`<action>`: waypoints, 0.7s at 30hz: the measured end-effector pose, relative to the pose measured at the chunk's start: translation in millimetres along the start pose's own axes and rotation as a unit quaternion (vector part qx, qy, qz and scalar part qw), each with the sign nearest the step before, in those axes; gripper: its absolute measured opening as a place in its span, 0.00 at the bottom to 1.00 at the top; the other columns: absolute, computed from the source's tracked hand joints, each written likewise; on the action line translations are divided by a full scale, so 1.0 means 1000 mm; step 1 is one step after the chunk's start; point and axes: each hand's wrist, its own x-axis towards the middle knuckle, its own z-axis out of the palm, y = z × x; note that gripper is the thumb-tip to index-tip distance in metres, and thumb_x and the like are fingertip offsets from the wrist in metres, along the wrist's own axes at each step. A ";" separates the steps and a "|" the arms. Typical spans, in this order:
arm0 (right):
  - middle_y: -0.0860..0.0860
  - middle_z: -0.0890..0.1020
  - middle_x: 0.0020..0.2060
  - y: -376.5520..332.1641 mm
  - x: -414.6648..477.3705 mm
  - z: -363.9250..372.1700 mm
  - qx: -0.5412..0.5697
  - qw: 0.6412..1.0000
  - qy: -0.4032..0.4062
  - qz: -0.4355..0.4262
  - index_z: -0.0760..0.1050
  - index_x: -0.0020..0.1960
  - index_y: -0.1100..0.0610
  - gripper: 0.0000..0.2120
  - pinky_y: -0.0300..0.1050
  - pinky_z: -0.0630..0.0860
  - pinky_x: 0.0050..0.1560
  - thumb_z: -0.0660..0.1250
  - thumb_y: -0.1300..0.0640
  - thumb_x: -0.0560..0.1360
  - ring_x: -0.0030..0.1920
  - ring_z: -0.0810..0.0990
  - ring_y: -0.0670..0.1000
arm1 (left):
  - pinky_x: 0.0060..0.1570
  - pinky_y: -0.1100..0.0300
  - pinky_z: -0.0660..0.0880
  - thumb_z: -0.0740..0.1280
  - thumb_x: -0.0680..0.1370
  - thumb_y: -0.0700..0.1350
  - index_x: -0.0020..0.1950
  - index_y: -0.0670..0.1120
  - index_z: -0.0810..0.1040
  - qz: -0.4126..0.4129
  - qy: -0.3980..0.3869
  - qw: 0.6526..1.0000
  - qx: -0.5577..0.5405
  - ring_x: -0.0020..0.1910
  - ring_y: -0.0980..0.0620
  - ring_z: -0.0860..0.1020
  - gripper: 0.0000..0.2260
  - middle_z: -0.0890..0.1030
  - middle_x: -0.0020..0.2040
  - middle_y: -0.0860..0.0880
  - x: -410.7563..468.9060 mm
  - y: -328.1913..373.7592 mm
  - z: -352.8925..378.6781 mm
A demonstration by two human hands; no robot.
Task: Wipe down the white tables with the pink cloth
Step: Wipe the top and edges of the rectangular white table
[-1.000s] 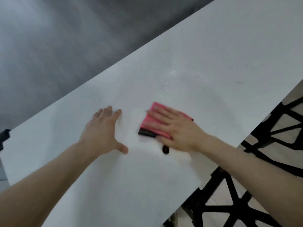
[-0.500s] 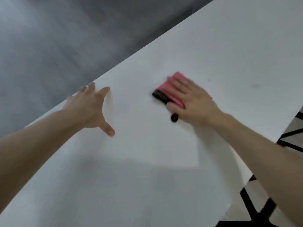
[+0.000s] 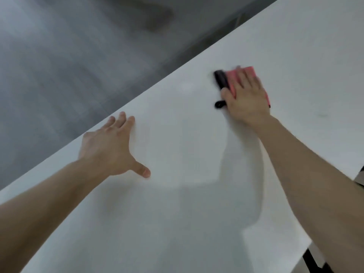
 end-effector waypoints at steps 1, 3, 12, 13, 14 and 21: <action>0.55 0.52 0.88 -0.013 -0.002 0.005 -0.003 0.998 -0.002 0.061 0.52 0.89 0.51 0.31 0.55 0.43 0.87 0.49 0.42 0.89 0.88 0.47 0.56 | 0.75 0.39 0.69 0.76 0.48 0.84 0.89 0.57 0.42 -0.001 -0.001 1.000 -0.006 0.89 0.55 0.47 0.79 0.42 0.90 0.59 0.000 0.000 0.000; 0.55 0.53 0.88 -0.067 -0.043 0.031 0.017 0.998 0.015 -0.059 0.54 0.89 0.52 0.31 0.56 0.43 0.87 0.50 0.43 0.89 0.88 0.48 0.56 | 0.76 0.40 0.68 0.77 0.49 0.83 0.89 0.57 0.42 -0.001 -0.005 1.000 -0.014 0.89 0.55 0.46 0.79 0.41 0.90 0.59 -0.002 -0.001 0.000; 0.53 0.48 0.89 -0.040 0.019 0.007 -0.004 0.998 -0.014 0.067 0.49 0.89 0.50 0.32 0.54 0.40 0.87 0.48 0.41 0.89 0.88 0.43 0.54 | 0.78 0.42 0.68 0.77 0.55 0.81 0.89 0.54 0.42 0.030 0.014 0.999 -0.002 0.89 0.51 0.50 0.74 0.45 0.90 0.55 -0.005 -0.011 -0.003; 0.54 0.48 0.89 -0.062 0.011 0.017 -0.001 0.998 -0.001 0.067 0.49 0.89 0.51 0.32 0.56 0.40 0.87 0.47 0.41 0.89 0.88 0.44 0.55 | 0.78 0.43 0.68 0.79 0.56 0.79 0.89 0.55 0.43 0.029 0.022 0.999 -0.019 0.89 0.50 0.53 0.73 0.47 0.90 0.55 -0.005 -0.020 -0.002; 0.55 0.49 0.88 -0.091 -0.007 0.028 0.004 1.000 0.006 -0.006 0.50 0.89 0.51 0.31 0.57 0.40 0.87 0.47 0.41 0.89 0.88 0.45 0.56 | 0.78 0.42 0.68 0.81 0.56 0.77 0.89 0.55 0.44 0.025 0.030 0.998 -0.040 0.88 0.48 0.56 0.73 0.50 0.90 0.54 -0.006 -0.030 -0.001; 0.49 0.52 0.88 -0.087 0.017 0.024 -0.034 0.975 -0.030 -0.217 0.52 0.88 0.42 0.29 0.53 0.44 0.87 0.51 0.39 0.89 0.88 0.44 0.52 | 0.79 0.38 0.67 0.83 0.55 0.75 0.88 0.54 0.54 -0.062 0.034 0.990 -0.124 0.84 0.42 0.65 0.69 0.64 0.86 0.48 -0.016 -0.061 0.019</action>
